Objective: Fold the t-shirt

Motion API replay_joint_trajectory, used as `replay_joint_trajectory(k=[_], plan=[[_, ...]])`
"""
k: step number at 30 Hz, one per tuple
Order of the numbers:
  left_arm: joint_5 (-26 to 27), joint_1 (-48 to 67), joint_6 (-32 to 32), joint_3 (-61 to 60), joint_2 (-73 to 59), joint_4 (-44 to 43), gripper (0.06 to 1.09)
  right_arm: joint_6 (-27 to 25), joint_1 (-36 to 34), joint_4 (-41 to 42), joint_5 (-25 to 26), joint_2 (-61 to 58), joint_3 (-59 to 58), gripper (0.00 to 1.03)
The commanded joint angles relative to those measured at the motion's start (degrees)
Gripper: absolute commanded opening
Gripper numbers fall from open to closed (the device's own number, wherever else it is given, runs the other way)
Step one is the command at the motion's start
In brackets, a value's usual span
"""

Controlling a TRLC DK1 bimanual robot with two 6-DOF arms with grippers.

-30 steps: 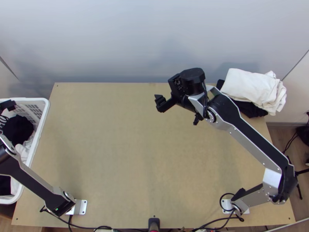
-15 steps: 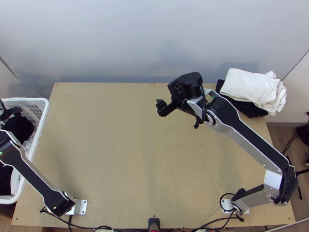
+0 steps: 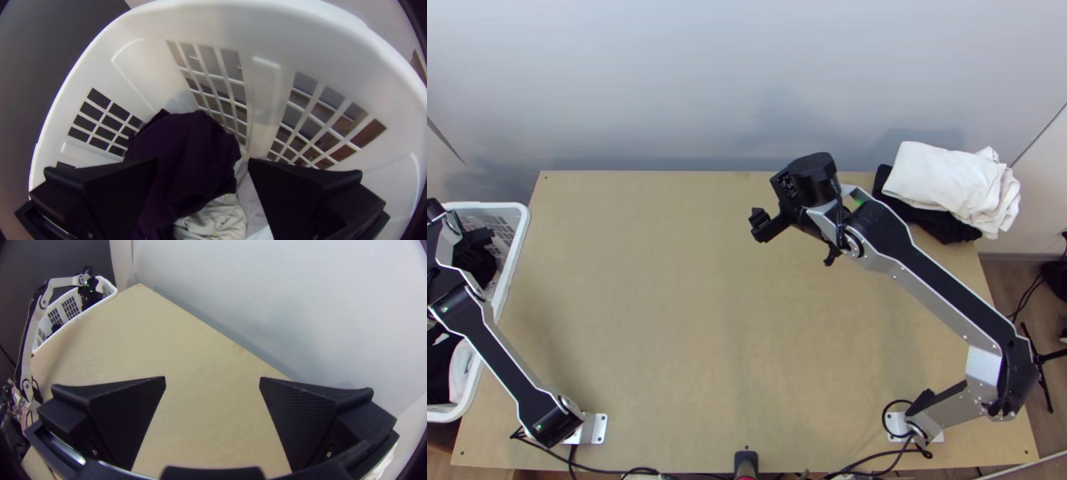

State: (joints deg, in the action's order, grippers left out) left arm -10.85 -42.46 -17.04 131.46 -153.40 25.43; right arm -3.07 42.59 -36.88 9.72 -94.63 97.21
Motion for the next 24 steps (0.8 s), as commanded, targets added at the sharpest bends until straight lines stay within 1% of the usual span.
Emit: replay_joint_trajectory(k=[1, 3, 4, 5, 7, 8, 13, 15, 20, 24], plan=[[-2.24, -0.52, -3.27, 0.90, -4.10, -5.04, 1.04, -0.53, 0.13, -0.03, 1.10, -1.00, 0.26, 0.98], [-3.47, -0.87, -4.85, 0.90, -5.33, -5.66, 1.02, -0.62, 0.13, -0.03, 1.18, -1.08, 0.35, 0.98], [-3.83, -1.05, -5.20, 0.90, -5.68, -5.74, 0.92, -0.71, 0.21, 0.06, 1.45, -1.26, 0.44, 0.98], [-3.74, -1.31, -5.20, 0.90, -5.94, -6.09, 0.74, -0.88, 0.21, -0.03, 1.53, -1.35, 0.53, 0.98], [-2.86, -1.66, -5.73, 0.90, -5.94, -6.36, 0.14, -0.88, 0.21, -0.03, 1.71, -1.52, 0.79, 0.98], [-2.95, -1.75, -5.46, 0.90, -5.85, -6.45, 0.10, -0.97, 0.21, -0.03, 1.71, -1.61, 0.79, 0.98], [-2.77, -1.93, -1.60, 0.38, 0.65, -2.23, 0.10, -0.97, 0.21, -0.03, 1.80, -1.70, 0.35, 0.98], [-1.72, -1.84, -0.36, 0.29, 4.60, 0.15, 0.10, -0.97, 0.30, -0.03, 1.80, -1.70, 0.17, 0.98], [-1.19, -1.40, -0.54, -1.29, 14.89, 4.36, 0.10, -0.97, 1.01, -0.03, 2.15, -1.70, 0.17, 0.98], [0.48, -1.49, -0.45, -1.47, 21.48, 8.23, 0.10, -1.24, 1.53, -0.03, 2.50, -1.61, 0.26, 0.98]])
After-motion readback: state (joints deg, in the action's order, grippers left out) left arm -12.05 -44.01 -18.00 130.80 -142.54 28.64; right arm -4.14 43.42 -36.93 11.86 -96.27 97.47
